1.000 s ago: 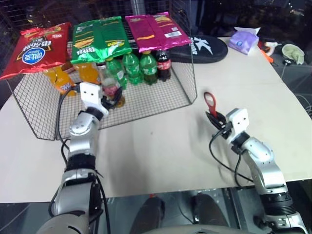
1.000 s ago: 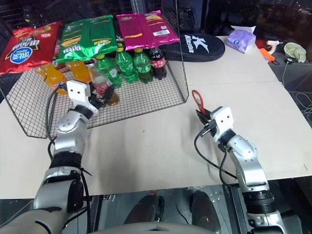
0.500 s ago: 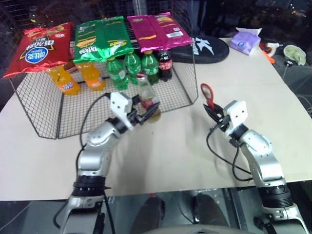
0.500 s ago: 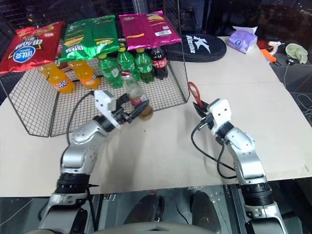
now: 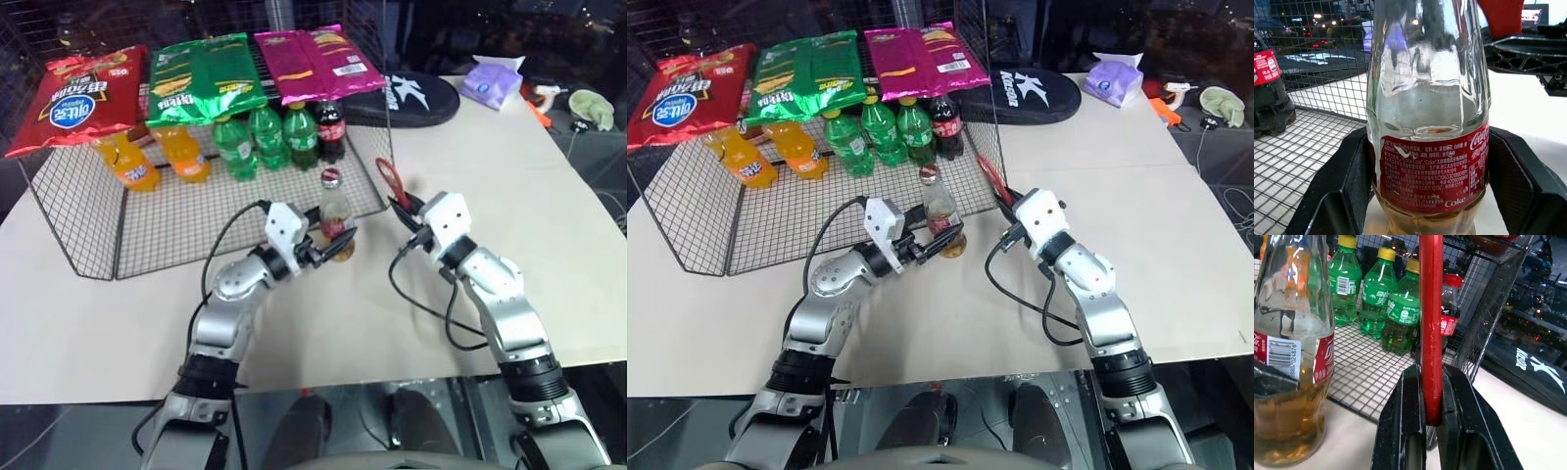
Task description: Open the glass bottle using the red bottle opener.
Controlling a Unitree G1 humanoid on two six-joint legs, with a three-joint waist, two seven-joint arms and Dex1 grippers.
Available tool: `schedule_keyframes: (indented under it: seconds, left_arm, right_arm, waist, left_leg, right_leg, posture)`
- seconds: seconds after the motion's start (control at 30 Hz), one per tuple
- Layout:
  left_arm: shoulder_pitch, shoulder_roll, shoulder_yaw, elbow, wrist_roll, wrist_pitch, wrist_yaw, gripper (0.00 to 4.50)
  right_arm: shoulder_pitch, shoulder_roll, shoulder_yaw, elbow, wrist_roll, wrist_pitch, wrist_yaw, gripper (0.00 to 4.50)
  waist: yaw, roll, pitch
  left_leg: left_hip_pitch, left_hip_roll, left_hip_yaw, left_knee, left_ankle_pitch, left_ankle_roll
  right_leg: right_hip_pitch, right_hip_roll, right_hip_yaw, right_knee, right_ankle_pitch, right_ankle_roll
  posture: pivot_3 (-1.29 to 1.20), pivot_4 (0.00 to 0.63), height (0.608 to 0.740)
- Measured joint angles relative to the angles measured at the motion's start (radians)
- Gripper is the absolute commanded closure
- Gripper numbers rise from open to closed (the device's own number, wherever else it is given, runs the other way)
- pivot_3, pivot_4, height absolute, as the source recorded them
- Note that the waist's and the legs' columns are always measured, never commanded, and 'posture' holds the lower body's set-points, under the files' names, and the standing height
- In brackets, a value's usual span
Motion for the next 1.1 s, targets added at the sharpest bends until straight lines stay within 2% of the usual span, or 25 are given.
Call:
schedule_keyframes:
  seconds: [0.5, 0.57, 0.6, 0.63, 1.1]
  left_arm:
    - [0.015, -0.012, 0.003, 0.015, 0.014, -0.056, -0.011, 1.78]
    - [0.02, -0.018, 0.012, 0.015, 0.003, -0.056, -0.01, 0.72]
    - [0.02, -0.02, 0.015, 0.014, 0.0, -0.058, -0.009, 0.32]
    - [0.02, -0.021, 0.018, 0.014, -0.001, -0.061, -0.008, 0.11]
    - [-0.021, -0.055, 0.07, -0.029, -0.081, -0.049, 0.016, 0.11]
  right_arm:
    - [-0.03, 0.009, 0.015, 0.032, -0.017, -0.028, 0.007, 4.5]
    - [-0.03, 0.008, 0.015, 0.036, -0.017, -0.034, 0.01, 4.5]
    - [-0.03, 0.009, 0.015, 0.037, -0.017, -0.036, 0.011, 4.5]
    - [-0.03, 0.009, 0.015, 0.037, -0.017, -0.037, 0.012, 4.5]
    - [-0.03, 0.008, 0.015, 0.055, -0.021, -0.057, 0.015, 4.5]
  waist:
    - [-0.001, 0.0, 0.0]
    - [-0.001, 0.0, 0.0]
    - [-0.001, 0.0, 0.0]
    - [-0.001, 0.0, 0.0]
    - [-0.001, 0.0, 0.0]
  left_leg:
    - [0.0, 0.0, 0.0, 0.0, 0.0, 0.0]
    - [0.0, 0.0, 0.0, 0.0, 0.0, 0.0]
    - [0.0, 0.0, 0.0, 0.0, 0.0, 0.0]
    - [0.0, 0.0, 0.0, 0.0, 0.0, 0.0]
    - [0.0, 0.0, 0.0, 0.0, 0.0, 0.0]
  right_leg:
    - [0.0, 0.0, 0.0, 0.0, 0.0, 0.0]
    - [0.0, 0.0, 0.0, 0.0, 0.0, 0.0]
    - [0.0, 0.0, 0.0, 0.0, 0.0, 0.0]
    - [0.0, 0.0, 0.0, 0.0, 0.0, 0.0]
    - [0.0, 0.0, 0.0, 0.0, 0.0, 0.0]
  posture:
    - [0.0, 0.15, 0.74]
    - [0.0, 0.15, 0.74]
    - [0.0, 0.15, 0.74]
    - [0.0, 0.15, 0.74]
    - [0.0, 0.15, 0.74]
